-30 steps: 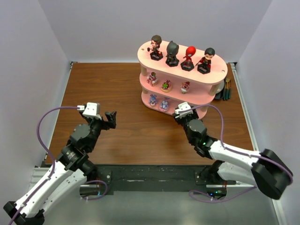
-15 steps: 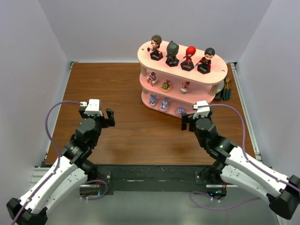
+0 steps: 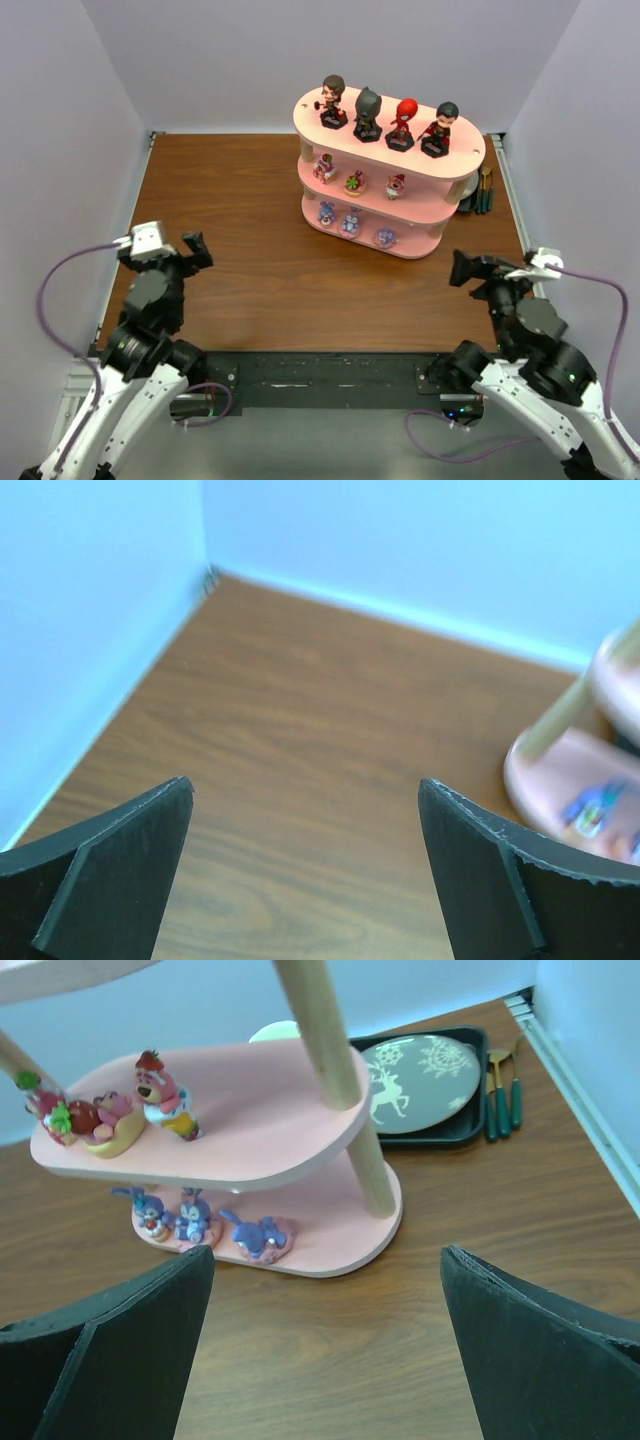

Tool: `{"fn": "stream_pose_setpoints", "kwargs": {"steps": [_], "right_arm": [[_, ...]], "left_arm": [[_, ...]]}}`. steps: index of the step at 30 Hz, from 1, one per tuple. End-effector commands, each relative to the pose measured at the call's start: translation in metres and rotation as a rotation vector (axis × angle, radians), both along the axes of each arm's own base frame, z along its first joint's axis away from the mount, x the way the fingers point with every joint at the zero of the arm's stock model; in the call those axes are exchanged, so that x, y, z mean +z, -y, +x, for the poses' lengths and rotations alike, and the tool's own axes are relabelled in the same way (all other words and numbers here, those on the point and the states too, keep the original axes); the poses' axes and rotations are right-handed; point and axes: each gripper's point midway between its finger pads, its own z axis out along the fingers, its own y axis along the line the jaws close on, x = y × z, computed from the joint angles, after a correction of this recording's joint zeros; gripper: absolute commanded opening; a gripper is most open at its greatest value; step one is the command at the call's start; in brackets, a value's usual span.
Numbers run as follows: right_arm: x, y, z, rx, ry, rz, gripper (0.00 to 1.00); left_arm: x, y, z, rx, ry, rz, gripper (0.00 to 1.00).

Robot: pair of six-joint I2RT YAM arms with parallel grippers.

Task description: Place and organize the plastic toys onto the shelf

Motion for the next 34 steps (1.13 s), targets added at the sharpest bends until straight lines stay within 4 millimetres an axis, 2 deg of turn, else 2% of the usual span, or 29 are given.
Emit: {"fn": "stream_pose_setpoints", "kwargs": {"steps": [1,6,9,14,34], "right_arm": [[-0.006,0.025,-0.017,-0.047,-0.014,-0.012,0.99],[-0.001,0.036,-0.030,-0.024,0.046,0.007,0.99],[-0.001,0.038,-0.034,-0.012,0.052,0.007,0.99],[-0.007,0.035,-0.034,-0.003,0.030,0.018,0.99],[-0.009,0.038,-0.035,-0.019,0.019,0.023,0.98]], "left_arm": [[0.048,-0.033,-0.035,0.101,0.159,-0.070,1.00],[0.048,-0.040,-0.054,0.082,0.205,-0.083,1.00],[0.040,-0.039,-0.059,0.060,0.218,-0.101,1.00],[0.042,-0.045,-0.074,0.057,0.302,-0.167,1.00],[0.035,-0.050,-0.071,0.100,0.284,-0.171,1.00]]}}
